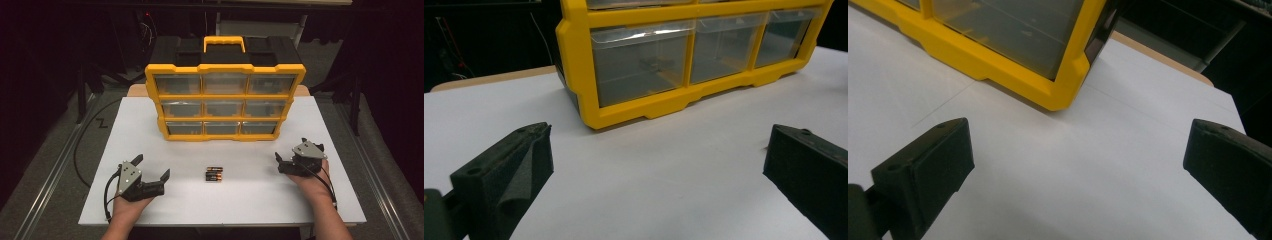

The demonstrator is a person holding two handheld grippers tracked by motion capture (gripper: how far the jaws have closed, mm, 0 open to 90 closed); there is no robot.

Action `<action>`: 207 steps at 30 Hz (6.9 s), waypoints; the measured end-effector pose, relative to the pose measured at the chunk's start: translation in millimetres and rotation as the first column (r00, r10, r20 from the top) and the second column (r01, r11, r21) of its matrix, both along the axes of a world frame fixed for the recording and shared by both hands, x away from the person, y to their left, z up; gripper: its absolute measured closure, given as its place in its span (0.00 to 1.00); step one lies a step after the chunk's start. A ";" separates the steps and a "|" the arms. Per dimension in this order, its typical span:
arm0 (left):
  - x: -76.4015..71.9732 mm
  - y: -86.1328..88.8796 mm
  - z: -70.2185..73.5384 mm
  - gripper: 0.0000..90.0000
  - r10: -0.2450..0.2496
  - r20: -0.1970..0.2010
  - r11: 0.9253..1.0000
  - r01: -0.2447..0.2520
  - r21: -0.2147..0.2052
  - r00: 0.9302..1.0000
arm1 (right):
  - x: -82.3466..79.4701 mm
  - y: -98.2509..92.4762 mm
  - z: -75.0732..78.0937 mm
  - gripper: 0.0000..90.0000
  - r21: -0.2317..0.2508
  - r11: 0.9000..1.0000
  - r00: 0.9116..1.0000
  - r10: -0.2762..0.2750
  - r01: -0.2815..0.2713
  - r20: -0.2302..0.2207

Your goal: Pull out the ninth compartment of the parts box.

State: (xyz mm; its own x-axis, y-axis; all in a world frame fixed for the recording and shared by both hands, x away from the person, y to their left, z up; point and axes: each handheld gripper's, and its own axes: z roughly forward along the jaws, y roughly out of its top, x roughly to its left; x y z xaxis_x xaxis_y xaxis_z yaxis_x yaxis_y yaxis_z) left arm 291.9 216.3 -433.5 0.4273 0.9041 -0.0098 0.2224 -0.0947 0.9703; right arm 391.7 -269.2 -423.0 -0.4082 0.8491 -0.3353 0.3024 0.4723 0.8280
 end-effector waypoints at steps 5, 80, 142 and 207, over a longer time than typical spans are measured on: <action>-0.7 0.6 0.1 0.00 -0.004 0.002 1.000 0.004 -0.011 1.000 | -2.8 4.1 0.2 0.01 -0.045 0.999 1.000 0.018 -0.018 -0.001; -1.7 -2.4 1.0 0.01 -0.034 0.014 0.999 0.033 0.022 0.999 | -31.5 65.3 -10.0 0.02 -0.729 0.681 0.937 0.294 -0.067 0.188; -1.7 -2.6 -2.8 0.01 -0.040 0.007 0.999 0.040 0.037 0.999 | 11.4 111.2 7.8 0.76 -0.823 0.560 0.903 0.301 0.093 0.307; -2.0 0.9 -1.0 0.02 -0.041 0.009 0.999 0.041 0.012 0.999 | 21.9 118.2 7.9 0.91 -0.854 0.506 0.903 0.303 0.118 0.304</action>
State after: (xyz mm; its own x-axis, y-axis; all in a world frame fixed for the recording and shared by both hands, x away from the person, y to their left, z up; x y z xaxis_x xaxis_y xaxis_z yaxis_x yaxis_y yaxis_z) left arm 289.9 217.2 -434.4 0.4642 0.8857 0.0054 0.2087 -0.1153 0.9712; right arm 413.5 -151.0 -415.2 -0.1299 0.0351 -0.9909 -0.0129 0.9992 0.0371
